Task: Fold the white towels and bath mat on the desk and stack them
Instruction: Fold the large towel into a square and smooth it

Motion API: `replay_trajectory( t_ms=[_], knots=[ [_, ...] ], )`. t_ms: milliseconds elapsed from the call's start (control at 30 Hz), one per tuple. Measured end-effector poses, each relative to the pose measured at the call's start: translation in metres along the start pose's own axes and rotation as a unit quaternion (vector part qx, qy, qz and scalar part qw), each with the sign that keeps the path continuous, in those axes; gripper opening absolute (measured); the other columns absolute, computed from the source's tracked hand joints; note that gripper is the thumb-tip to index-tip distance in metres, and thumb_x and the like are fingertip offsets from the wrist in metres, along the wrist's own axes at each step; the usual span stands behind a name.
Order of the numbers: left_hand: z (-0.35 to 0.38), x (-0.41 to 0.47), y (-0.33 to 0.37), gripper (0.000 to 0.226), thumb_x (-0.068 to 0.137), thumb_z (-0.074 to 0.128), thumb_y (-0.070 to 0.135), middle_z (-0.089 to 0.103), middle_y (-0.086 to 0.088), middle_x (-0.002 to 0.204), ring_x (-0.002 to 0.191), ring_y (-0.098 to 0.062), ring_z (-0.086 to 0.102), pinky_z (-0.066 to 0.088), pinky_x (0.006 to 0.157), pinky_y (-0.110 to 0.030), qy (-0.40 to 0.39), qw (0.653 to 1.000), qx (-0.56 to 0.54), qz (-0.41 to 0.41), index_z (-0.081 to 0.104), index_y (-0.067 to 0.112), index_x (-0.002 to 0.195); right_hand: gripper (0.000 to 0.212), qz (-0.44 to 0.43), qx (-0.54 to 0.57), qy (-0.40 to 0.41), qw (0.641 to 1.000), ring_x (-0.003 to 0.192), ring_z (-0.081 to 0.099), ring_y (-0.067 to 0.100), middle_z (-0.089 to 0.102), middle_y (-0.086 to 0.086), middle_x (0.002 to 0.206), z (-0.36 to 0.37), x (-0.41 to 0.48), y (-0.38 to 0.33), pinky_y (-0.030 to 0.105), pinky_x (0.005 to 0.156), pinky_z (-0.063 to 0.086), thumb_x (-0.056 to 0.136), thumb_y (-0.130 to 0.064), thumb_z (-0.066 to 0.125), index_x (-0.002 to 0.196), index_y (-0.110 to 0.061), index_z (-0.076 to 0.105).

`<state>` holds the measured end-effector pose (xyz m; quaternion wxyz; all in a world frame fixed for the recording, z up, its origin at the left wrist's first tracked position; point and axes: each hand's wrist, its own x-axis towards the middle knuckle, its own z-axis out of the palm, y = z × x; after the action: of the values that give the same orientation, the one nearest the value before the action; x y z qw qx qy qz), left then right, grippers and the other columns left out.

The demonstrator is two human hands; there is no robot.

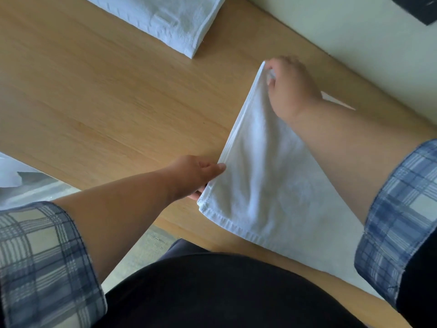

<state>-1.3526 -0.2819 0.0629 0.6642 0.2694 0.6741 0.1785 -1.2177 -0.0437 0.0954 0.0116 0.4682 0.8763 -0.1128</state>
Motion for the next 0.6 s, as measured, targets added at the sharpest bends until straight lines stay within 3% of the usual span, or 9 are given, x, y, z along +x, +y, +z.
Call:
replay_trajectory(
  t_ms=[67,133,233,333,400,467,533,600],
  knots=[
    [0.001,0.0,-0.004,0.034,0.085,0.073,0.055,0.076,-0.005,0.09,0.079,-0.02,0.075,0.059,0.087,-0.046,0.016,0.997,0.069,0.014,0.071,0.024,0.098,0.035,0.0,0.004,0.015,1.0,0.129,0.047,0.033,0.052,0.011,0.14,0.016,-0.019,0.01,0.043,0.103,0.042,0.098,-0.018,0.049,0.132,-0.016,0.058],
    [0.001,0.0,-0.005,0.028,0.083,0.076,0.053,0.076,-0.001,0.087,0.076,-0.017,0.075,0.06,0.086,-0.045,0.022,0.995,0.092,0.018,0.071,0.028,0.093,0.045,-0.014,-0.033,-0.025,0.999,0.143,0.034,0.031,0.04,0.008,0.155,0.029,-0.025,0.023,0.044,0.115,0.03,0.102,-0.024,0.045,0.146,-0.016,0.047],
    [0.0,0.003,-0.005,0.034,0.086,0.074,0.048,0.076,-0.004,0.088,0.073,-0.016,0.075,0.063,0.077,-0.041,0.028,0.997,0.076,0.017,0.068,0.015,0.091,0.054,0.003,-0.063,-0.081,0.995,0.152,0.014,0.03,0.016,0.007,0.167,0.034,-0.01,0.031,0.049,0.121,0.015,0.107,-0.028,0.034,0.158,-0.016,0.023],
    [0.001,0.004,-0.004,0.037,0.09,0.072,0.043,0.076,-0.007,0.088,0.076,-0.019,0.075,0.064,0.072,-0.04,0.033,0.998,0.052,0.02,0.063,0.007,0.089,0.054,0.016,-0.008,-0.038,0.999,0.153,0.012,0.028,0.016,0.008,0.167,0.025,-0.02,0.013,0.051,0.123,0.011,0.106,-0.027,0.035,0.158,-0.014,0.024],
    [0.002,0.006,-0.003,0.027,0.092,0.071,0.038,0.077,-0.003,0.081,0.075,-0.021,0.076,0.064,0.071,-0.041,0.02,0.999,0.029,0.017,0.064,0.015,0.078,0.05,-0.039,0.059,0.035,0.997,0.15,0.025,0.028,0.032,0.01,0.161,0.02,-0.064,-0.007,0.052,0.121,0.016,0.102,-0.025,0.042,0.15,-0.011,0.041],
    [0.002,0.007,-0.002,0.03,0.094,0.07,0.034,0.077,-0.004,0.078,0.075,-0.025,0.076,0.063,0.068,-0.041,0.007,1.0,0.008,0.008,0.063,0.024,0.066,0.044,-0.14,0.104,0.053,0.983,0.145,0.036,0.029,0.045,0.01,0.153,0.025,-0.129,-0.02,0.051,0.119,0.023,0.098,-0.025,0.051,0.14,-0.012,0.056],
    [0.001,0.009,-0.003,0.029,0.094,0.07,0.033,0.076,-0.006,0.077,0.074,-0.026,0.076,0.062,0.062,-0.037,0.009,1.0,0.018,0.0,0.062,0.021,0.068,0.045,-0.244,0.047,-0.008,0.969,0.147,0.033,0.029,0.045,0.008,0.154,0.039,-0.183,-0.01,0.051,0.12,0.024,0.098,-0.033,0.056,0.14,-0.016,0.057],
    [0.001,0.011,-0.006,0.028,0.093,0.069,0.032,0.076,-0.007,0.077,0.072,-0.027,0.076,0.062,0.061,-0.037,0.019,0.999,0.03,-0.001,0.059,0.013,0.077,0.063,-0.282,-0.052,-0.11,0.952,0.153,0.015,0.028,0.025,0.005,0.164,0.049,-0.196,0.021,0.053,0.122,0.016,0.099,-0.05,0.049,0.154,-0.024,0.037]
  ],
)
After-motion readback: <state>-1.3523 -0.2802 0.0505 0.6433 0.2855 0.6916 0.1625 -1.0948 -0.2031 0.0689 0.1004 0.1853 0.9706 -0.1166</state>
